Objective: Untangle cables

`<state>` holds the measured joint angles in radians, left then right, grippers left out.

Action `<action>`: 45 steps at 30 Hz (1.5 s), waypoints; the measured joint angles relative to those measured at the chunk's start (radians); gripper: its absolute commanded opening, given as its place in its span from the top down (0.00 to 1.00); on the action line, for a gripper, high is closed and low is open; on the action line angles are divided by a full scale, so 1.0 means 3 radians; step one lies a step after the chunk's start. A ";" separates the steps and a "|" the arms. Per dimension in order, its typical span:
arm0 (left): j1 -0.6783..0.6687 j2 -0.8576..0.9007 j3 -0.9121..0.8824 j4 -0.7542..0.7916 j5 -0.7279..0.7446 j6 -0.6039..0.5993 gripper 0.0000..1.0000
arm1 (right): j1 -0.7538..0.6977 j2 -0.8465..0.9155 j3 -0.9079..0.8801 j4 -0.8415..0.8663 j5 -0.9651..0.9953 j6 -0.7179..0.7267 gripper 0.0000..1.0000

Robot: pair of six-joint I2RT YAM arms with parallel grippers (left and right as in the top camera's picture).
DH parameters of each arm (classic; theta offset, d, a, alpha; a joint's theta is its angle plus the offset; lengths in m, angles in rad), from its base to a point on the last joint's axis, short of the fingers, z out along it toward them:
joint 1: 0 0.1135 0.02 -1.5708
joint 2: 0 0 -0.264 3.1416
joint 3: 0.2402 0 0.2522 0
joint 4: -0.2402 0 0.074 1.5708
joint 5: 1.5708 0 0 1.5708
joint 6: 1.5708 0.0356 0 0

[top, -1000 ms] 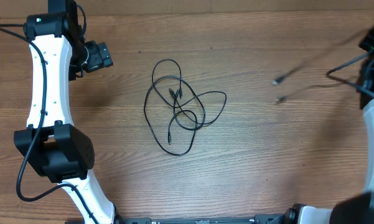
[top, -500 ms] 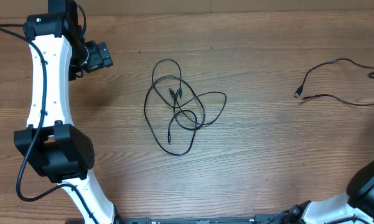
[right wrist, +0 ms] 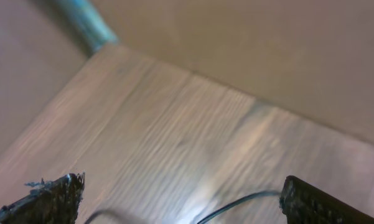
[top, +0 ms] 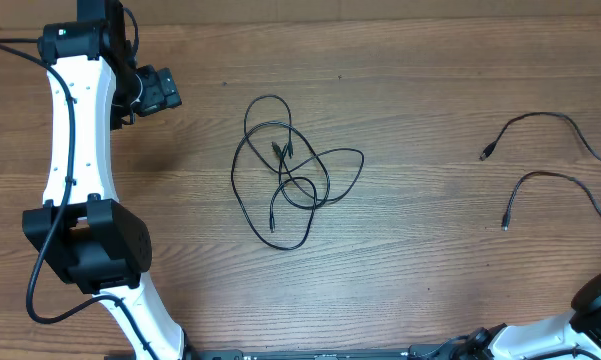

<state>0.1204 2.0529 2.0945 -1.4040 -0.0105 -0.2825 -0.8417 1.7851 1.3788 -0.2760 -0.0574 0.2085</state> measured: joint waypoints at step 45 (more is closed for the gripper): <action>0.0000 0.0000 0.0000 0.0000 0.0000 0.0000 0.01 | 0.4115 -0.0004 0.0011 -0.1914 -0.1502 -0.2403 0.00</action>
<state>0.1204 2.0529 2.0945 -1.4040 -0.0105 -0.2825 0.3927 1.7840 1.3823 -0.8501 -0.5079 -0.5125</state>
